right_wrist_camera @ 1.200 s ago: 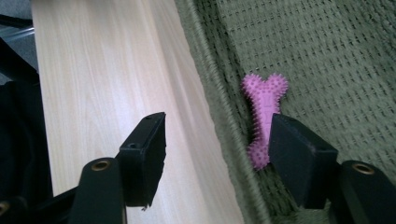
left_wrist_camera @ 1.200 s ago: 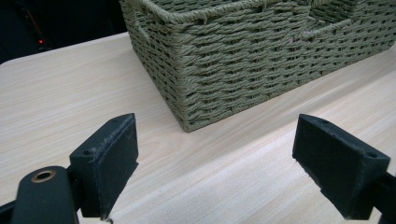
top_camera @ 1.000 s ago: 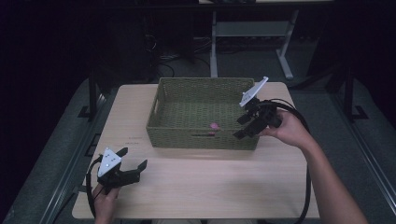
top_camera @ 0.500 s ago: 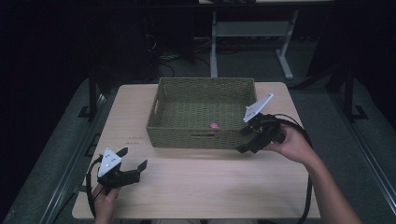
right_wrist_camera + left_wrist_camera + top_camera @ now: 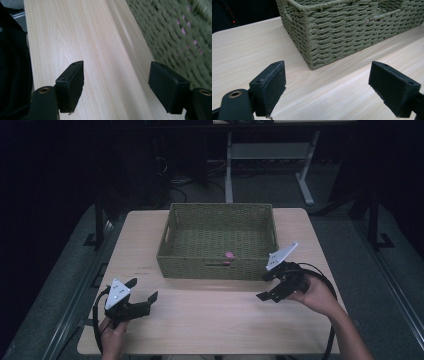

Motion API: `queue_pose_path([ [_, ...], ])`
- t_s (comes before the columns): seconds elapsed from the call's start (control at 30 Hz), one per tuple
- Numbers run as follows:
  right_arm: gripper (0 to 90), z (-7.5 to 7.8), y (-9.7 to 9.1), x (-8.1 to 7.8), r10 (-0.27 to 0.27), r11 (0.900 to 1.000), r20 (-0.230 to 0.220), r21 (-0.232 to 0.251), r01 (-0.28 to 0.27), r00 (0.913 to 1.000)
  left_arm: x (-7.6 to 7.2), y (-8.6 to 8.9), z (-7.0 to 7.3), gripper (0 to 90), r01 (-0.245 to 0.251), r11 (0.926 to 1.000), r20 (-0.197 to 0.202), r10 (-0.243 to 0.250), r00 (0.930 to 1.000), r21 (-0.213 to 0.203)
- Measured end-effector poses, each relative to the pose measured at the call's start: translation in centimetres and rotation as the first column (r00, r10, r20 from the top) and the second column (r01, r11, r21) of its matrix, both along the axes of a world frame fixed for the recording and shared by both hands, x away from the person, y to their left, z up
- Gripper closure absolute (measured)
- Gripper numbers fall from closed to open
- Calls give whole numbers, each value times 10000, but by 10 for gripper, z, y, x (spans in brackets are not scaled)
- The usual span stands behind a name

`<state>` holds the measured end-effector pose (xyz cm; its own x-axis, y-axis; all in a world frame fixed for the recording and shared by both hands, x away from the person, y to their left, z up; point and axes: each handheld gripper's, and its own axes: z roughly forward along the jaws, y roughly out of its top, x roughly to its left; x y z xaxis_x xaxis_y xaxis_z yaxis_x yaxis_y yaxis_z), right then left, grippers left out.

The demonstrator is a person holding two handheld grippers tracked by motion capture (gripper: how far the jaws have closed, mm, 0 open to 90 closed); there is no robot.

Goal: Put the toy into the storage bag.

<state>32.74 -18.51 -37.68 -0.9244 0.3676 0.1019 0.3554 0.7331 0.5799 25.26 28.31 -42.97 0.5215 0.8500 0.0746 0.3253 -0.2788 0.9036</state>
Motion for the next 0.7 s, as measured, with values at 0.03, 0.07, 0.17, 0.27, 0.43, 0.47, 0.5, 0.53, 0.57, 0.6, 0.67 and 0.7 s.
queue_pose_path([
  [0.03,285,-2,-1,-2,-45,10000,-69,-10,44,10000,0,0,0,138,16,10000,9,-16,10000,13],
  [0.07,284,-4,-2,-3,-77,10000,-27,-36,77,10000,0,0,0,138,19,10000,12,-19,10000,21],
  [0.17,282,-11,-6,-7,-174,9998,-37,33,174,9998,0,0,0,138,-24,10000,1,24,10000,-26],
  [0.27,279,-18,-10,-13,-297,9995,-32,79,297,9996,0,1,0,138,-2,10000,-1,2,10000,23],
  [0.43,276,-29,-16,-24,-642,9978,48,179,641,9979,0,0,0,139,0,10000,10,0,10000,23],
  [0.47,276,-31,-17,-27,-684,9975,142,192,681,9976,0,0,0,138,-3,10000,9,3,10000,19],
  [0.5,275,-33,-18,-30,-735,9971,173,233,731,9971,0,0,0,139,-3,10000,9,3,10000,20],
  [0.53,272,-35,-19,-32,-812,9964,169,272,807,9966,0,0,0,139,20,10000,17,-20,10000,33],
  [0.57,270,-37,-20,-35,-924,9953,233,314,916,9955,0,0,0,139,31,10000,23,-32,10000,37],
  [0.6,270,-39,-21,-39,-1027,9941,301,379,1016,9943,0,-1,0,138,40,10000,27,-40,10000,22],
  [0.67,268,-43,-23,-46,-1292,9908,455,458,1271,9906,0,-1,0,139,63,10000,23,-64,10000,62],
  [0.7,261,-46,-23,-51,-1475,9884,624,454,1448,9871,0,-2,0,139,64,10000,45,-64,10000,63],
])
